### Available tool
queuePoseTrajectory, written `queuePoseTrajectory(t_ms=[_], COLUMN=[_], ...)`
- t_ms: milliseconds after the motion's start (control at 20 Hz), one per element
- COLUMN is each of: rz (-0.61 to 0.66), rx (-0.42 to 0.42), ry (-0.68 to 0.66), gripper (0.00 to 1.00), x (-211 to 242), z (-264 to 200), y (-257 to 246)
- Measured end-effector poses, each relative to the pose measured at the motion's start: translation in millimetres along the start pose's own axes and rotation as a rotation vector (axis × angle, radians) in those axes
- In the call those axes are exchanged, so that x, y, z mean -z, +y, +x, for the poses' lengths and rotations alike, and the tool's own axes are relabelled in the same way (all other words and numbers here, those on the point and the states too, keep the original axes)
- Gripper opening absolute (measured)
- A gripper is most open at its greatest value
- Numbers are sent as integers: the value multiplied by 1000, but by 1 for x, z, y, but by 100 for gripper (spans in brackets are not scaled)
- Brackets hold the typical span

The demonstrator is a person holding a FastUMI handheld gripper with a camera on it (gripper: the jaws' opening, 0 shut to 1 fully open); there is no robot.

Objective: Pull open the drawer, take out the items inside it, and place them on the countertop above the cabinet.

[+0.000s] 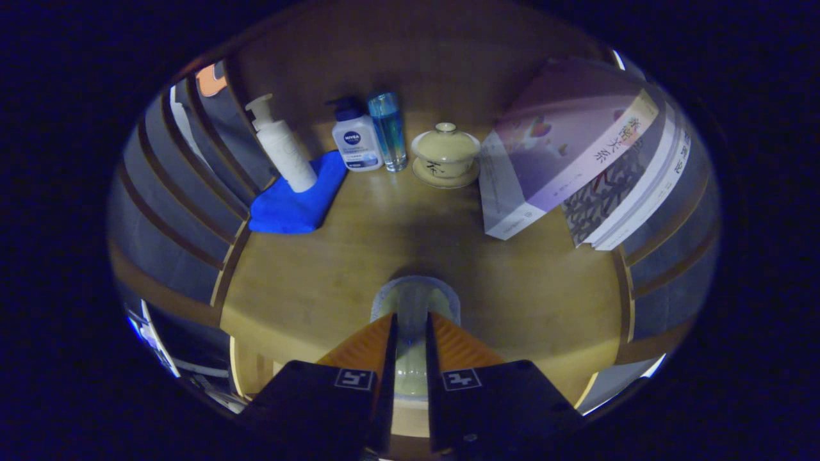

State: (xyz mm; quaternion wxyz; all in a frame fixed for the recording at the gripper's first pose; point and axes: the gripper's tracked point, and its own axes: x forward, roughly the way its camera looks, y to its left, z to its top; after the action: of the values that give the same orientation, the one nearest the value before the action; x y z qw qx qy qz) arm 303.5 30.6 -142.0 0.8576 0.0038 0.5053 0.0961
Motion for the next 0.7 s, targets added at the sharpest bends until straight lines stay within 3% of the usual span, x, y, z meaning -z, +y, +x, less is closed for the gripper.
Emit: queuePoseTrajectory(t_ms=[250, 700], rz=[52, 20], rx=[-44, -54], ry=[-81, -342], gripper=[73, 77], x=[-3, 17], z=[-14, -76], y=[1, 8])
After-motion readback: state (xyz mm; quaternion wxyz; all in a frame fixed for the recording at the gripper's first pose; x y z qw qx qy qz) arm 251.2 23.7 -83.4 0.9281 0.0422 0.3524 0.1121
